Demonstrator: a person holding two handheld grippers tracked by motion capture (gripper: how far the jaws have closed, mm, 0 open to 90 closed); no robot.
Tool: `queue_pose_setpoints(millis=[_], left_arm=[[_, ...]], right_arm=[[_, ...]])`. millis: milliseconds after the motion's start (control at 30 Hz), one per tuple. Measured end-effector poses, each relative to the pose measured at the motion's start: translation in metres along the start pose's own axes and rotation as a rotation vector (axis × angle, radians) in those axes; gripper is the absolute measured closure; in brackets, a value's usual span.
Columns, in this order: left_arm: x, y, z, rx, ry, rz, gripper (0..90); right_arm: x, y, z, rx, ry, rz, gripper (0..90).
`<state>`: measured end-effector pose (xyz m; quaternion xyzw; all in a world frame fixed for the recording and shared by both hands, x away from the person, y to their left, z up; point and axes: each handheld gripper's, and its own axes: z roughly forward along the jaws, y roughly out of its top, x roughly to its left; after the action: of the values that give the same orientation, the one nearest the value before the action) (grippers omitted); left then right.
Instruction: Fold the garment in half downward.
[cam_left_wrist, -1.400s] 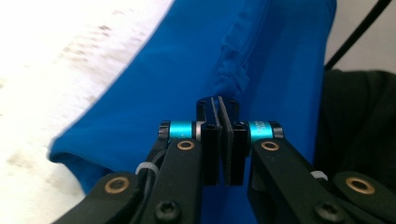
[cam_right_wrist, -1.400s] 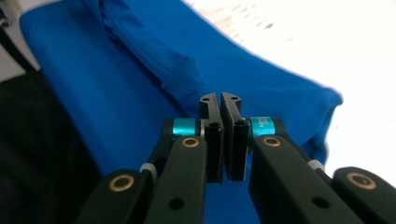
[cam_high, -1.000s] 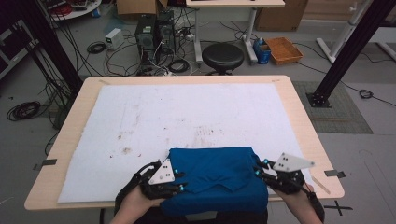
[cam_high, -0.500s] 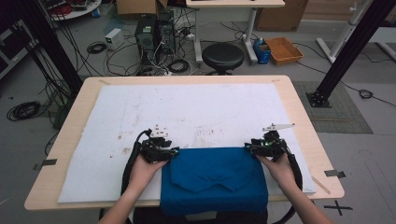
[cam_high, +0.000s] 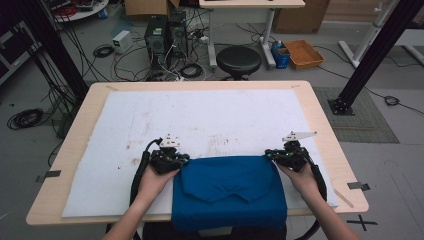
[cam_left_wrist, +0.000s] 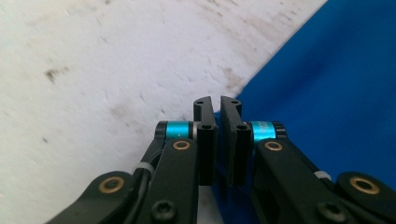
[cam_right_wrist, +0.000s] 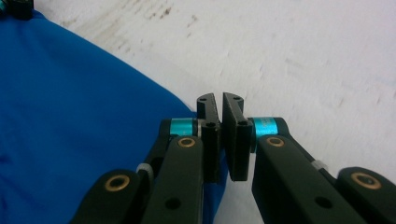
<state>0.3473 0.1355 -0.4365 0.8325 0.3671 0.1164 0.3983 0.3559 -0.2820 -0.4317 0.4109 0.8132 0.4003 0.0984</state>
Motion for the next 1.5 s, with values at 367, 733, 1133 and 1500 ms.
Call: queue_pose_setpoints(millis=[367, 733, 1133, 1500], left_arm=[[0.043, 0.048, 0.011, -0.041, 0.052, 0.056, 85.1], [0.078, 0.071, 0.038, -0.019, 0.08, 0.095, 84.9], [0.07, 0.063, 0.012, -0.09, 0.151, 0.002, 56.2], [0.027, 0.015, 0.004, -0.041, 0.091, -0.197, 55.2]], right_arm=[[-0.028, 0.052, 0.02, -0.043, -0.049, -0.042, 86.5], [-0.051, 0.079, 0.046, -0.043, -0.12, -0.03, 86.5], [-0.042, 0.077, 0.033, -0.058, -0.24, -0.036, 56.0], [-0.013, 0.017, 0.012, -0.083, -0.142, 0.109, 53.7]])
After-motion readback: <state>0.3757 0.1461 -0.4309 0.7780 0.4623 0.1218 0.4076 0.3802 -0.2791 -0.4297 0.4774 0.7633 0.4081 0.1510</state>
